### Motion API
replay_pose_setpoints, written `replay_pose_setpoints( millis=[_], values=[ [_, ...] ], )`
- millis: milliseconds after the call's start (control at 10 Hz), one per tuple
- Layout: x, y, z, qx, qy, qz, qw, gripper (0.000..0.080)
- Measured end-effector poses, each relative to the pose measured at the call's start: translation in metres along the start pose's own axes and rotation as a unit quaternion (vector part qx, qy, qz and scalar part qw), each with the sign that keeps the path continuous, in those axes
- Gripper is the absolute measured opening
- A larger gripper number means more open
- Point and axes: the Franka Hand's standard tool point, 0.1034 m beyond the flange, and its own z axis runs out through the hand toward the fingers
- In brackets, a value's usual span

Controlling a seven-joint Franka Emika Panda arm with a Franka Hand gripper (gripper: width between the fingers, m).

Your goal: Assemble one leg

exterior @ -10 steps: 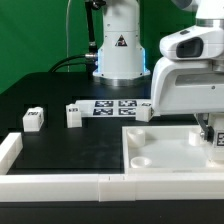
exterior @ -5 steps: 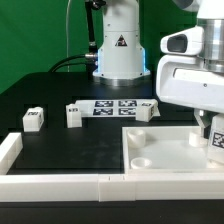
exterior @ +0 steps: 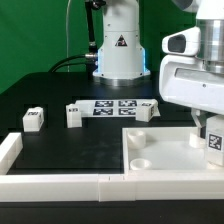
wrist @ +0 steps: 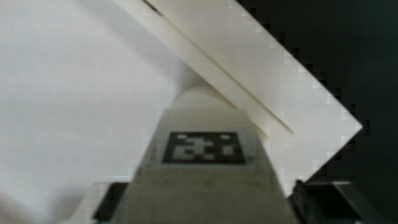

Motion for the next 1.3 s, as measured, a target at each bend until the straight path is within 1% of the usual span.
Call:
replay_pose_setpoints(
  millis=[100, 200, 300, 400, 600, 700, 900, 1000, 1100, 1200, 1300],
  values=[
    [0.0002, 0.0009, 0.0002, 0.000, 0.002, -0.065, 0.998, 0.0623],
    [0.0009, 0.0018, 0.0005, 0.000, 0.002, -0.156, 0.988, 0.0623],
    [0.0006, 0.0017, 0.0006, 0.000, 0.002, -0.216, 0.976, 0.0645],
    [0.0004, 0.0019, 0.0007, -0.001, 0.002, -0.286, 0.958, 0.0645],
    [-0.0015, 0.0007, 0.0008, -0.004, 0.003, -0.416, 0.909, 0.0649],
    [-0.0021, 0.0011, 0.0010, -0.008, 0.003, -0.469, 0.883, 0.0649],
    [-0.0016, 0.0030, 0.0006, -0.018, -0.002, -0.577, 0.816, 0.0649],
    [0.0009, 0.0041, 0.0002, -0.020, -0.003, -0.620, 0.784, 0.0649],
    [0.0037, 0.0062, 0.0006, -0.021, -0.003, -0.630, 0.776, 0.0649],
    [0.0040, 0.0065, 0.0007, -0.022, -0.003, -0.632, 0.775, 0.0608],
    [0.0041, 0.0066, 0.0008, -0.022, -0.003, -0.631, 0.775, 0.0608]
  ],
)
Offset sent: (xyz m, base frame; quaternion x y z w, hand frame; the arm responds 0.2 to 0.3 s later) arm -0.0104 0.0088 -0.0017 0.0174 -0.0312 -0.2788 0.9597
